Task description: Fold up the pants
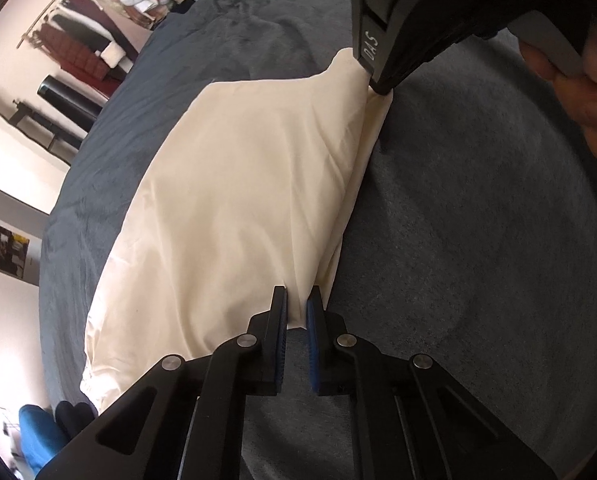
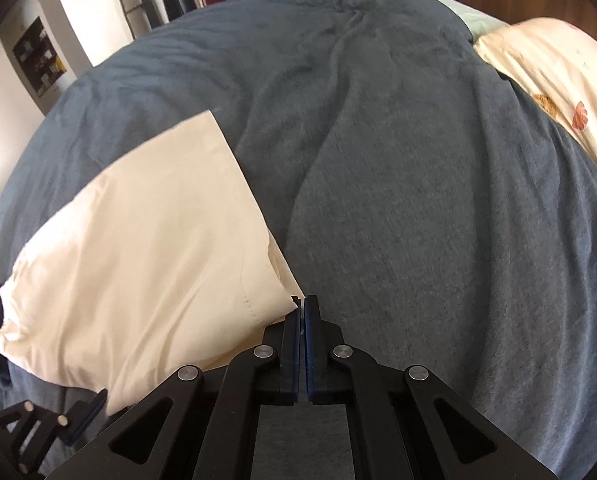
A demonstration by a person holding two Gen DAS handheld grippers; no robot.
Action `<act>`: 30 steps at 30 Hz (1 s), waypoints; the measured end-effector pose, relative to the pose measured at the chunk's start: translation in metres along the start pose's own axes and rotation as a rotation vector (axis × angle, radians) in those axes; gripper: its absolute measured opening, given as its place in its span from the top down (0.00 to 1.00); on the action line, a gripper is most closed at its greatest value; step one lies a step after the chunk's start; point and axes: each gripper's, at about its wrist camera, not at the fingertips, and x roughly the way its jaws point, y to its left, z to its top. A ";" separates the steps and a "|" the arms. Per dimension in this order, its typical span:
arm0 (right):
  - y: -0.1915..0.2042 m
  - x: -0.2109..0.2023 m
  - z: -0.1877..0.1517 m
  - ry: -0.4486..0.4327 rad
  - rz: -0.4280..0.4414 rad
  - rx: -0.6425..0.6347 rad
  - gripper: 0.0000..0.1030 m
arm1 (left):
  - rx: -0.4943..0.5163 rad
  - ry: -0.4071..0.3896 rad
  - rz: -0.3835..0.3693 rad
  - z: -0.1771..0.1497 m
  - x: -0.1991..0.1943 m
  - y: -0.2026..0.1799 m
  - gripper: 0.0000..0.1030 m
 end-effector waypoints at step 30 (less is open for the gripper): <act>-0.001 0.005 -0.003 0.041 -0.002 -0.027 0.94 | 0.015 0.029 0.001 -0.001 0.014 -0.003 0.90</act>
